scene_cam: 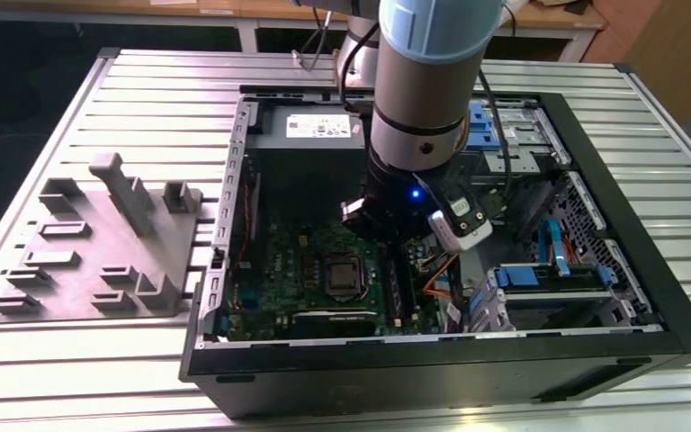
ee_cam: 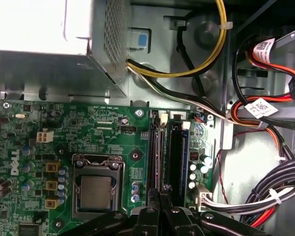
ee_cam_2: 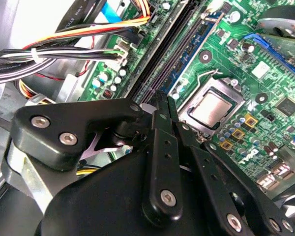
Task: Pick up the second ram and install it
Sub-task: 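Insert the second ram into the second slot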
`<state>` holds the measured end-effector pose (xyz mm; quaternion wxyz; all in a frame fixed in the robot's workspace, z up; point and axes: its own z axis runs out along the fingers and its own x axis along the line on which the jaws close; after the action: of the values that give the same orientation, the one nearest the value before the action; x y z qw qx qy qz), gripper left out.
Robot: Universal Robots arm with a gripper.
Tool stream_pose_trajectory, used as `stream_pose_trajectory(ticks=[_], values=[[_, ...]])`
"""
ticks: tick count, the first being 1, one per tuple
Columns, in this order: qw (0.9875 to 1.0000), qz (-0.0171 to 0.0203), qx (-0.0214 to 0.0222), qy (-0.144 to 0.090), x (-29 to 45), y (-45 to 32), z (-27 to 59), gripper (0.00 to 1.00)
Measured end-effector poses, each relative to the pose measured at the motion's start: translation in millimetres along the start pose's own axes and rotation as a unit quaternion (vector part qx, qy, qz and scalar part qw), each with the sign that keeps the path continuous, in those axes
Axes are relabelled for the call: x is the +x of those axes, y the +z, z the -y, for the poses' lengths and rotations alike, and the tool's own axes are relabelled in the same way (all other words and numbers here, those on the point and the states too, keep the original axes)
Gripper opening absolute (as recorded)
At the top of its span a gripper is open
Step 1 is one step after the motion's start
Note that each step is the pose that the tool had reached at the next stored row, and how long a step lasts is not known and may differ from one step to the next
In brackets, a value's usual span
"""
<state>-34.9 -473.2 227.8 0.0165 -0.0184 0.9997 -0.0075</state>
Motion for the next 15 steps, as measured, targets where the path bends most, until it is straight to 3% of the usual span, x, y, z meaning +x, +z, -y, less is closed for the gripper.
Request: stream_pose_trajectory(ticks=[15], values=[[1.0, 0.0008, 0.0001, 0.001, 1.1, 2.8, 0.1, 0.12]])
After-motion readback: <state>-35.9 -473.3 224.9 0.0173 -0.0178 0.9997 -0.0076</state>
